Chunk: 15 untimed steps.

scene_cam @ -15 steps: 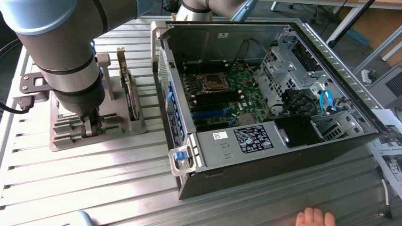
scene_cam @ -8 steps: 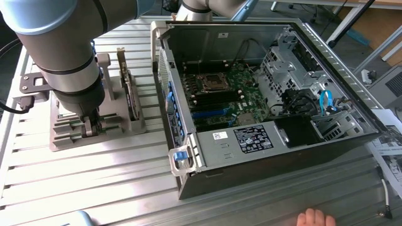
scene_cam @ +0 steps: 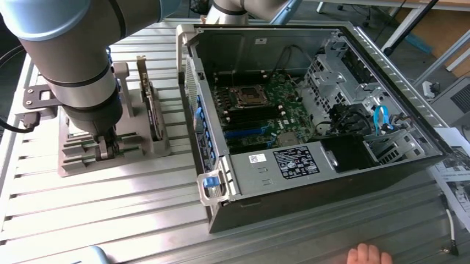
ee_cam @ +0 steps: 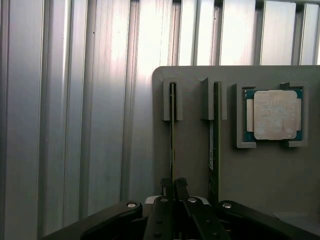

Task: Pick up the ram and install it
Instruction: 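Pick up the ram and move it above insertion slot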

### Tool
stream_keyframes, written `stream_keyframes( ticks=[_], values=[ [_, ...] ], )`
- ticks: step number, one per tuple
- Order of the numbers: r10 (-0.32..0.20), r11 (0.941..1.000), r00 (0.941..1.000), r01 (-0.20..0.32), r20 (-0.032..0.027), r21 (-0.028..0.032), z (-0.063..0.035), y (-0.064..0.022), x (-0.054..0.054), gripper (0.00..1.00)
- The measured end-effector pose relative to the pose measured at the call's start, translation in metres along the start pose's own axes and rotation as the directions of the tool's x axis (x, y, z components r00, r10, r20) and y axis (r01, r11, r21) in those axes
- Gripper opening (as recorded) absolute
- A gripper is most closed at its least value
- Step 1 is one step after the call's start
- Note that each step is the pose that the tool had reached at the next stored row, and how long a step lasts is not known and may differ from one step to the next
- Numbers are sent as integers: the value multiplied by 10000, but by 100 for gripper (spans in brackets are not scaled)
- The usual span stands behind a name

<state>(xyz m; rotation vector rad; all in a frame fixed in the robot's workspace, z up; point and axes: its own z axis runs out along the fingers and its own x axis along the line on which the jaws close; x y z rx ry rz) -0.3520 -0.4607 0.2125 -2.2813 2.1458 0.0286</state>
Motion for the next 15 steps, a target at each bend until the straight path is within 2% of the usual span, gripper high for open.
stream_keyframes(
  ticks=[2, 15],
  values=[
    [0, 10000, 10000, 0, 1, 0, 0, 0, 0, 12],
    [0, 10000, 10000, 0, -1, 0, -35, -1, -1, 12]
  ],
)
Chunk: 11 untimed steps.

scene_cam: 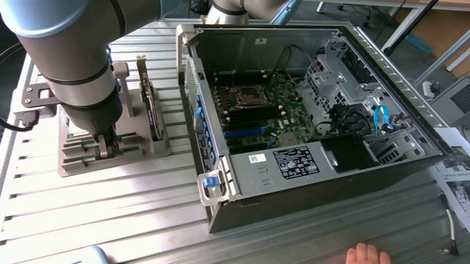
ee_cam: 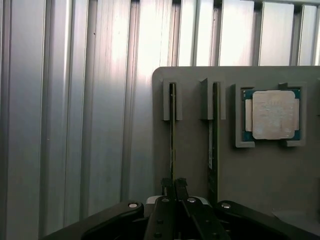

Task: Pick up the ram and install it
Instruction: 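Pick up the ram and move it above insertion slot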

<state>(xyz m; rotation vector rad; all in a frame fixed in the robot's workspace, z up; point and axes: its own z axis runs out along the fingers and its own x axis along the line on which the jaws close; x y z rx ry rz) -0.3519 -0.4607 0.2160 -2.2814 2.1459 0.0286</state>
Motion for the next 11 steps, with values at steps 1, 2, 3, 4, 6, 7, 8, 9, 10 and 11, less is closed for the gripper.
stream_keyframes(
  ticks=[1, 2, 3, 4, 6, 7, 8, 9, 10, 11],
  values=[
    [0, 10000, 10000, 0, 1, 1, -6, 0, 0, 12],
    [0, 10000, 10000, 0, 1, 1, -15, 0, 0, 12],
    [0, 10000, 10000, 0, 0, 0, -23, 0, -1, 12],
    [0, 10000, 10000, 0, 0, 0, -31, 0, -1, 12],
    [0, 10000, 10000, 0, 1, 0, -49, 0, -1, 12],
    [0, 10000, 10000, 0, 1, 1, -61, 0, -1, 12],
    [0, 10000, 10000, 0, 1, 1, -70, 0, -1, 12],
    [0, 10000, 10000, 0, 1, 0, -88, 0, -2, 12],
    [0, 10000, 10000, 0, 1, 0, -99, 0, -2, 12],
    [0, 10000, 10000, 0, 1, 0, -111, 0, -2, 12]
  ],
)
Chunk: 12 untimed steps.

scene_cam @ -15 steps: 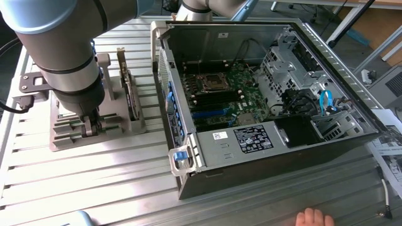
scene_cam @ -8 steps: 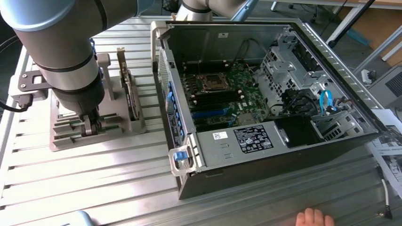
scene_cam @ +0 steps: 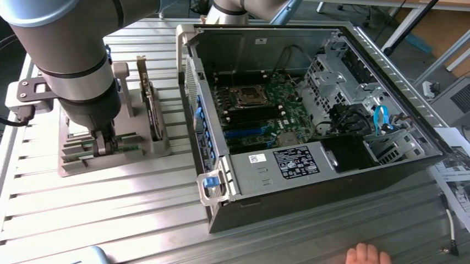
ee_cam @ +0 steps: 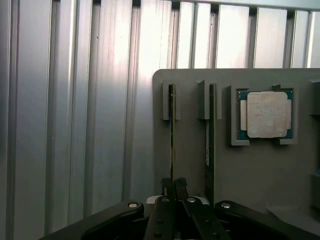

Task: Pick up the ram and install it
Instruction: 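Pick up the ram and move it above insertion slot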

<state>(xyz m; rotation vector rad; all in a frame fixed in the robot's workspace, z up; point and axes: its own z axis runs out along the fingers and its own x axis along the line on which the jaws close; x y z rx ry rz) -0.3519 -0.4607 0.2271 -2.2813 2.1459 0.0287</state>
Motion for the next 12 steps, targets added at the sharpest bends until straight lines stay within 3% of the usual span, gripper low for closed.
stream_keyframes(
  ticks=[12],
  values=[
    [0, 10000, 10000, 0, 0, 0, -131, -1, -3, 12]
  ],
)
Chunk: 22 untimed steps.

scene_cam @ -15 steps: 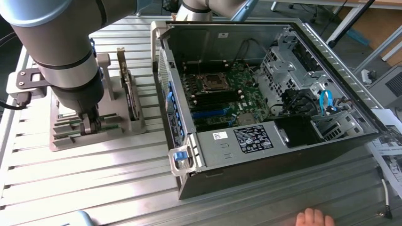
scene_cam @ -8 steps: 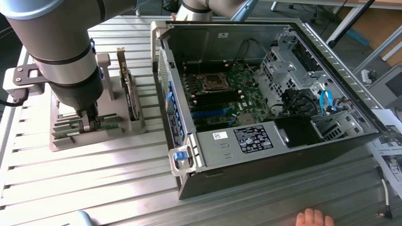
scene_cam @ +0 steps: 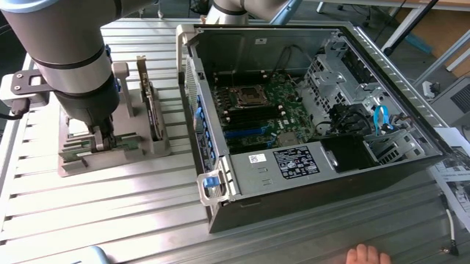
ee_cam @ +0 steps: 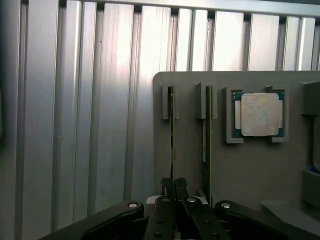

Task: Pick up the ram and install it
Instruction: 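Pick up the ram and move it above insertion slot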

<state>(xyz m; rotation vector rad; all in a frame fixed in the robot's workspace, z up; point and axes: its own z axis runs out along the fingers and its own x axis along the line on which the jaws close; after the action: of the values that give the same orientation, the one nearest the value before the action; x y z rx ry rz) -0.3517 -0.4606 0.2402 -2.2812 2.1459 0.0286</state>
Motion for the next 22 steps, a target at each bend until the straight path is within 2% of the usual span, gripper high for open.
stream_keyframes(
  ticks=[22],
  values=[
    [0, 10000, 10000, 0, 0, 0, -279, -5, -5, 12]
  ],
)
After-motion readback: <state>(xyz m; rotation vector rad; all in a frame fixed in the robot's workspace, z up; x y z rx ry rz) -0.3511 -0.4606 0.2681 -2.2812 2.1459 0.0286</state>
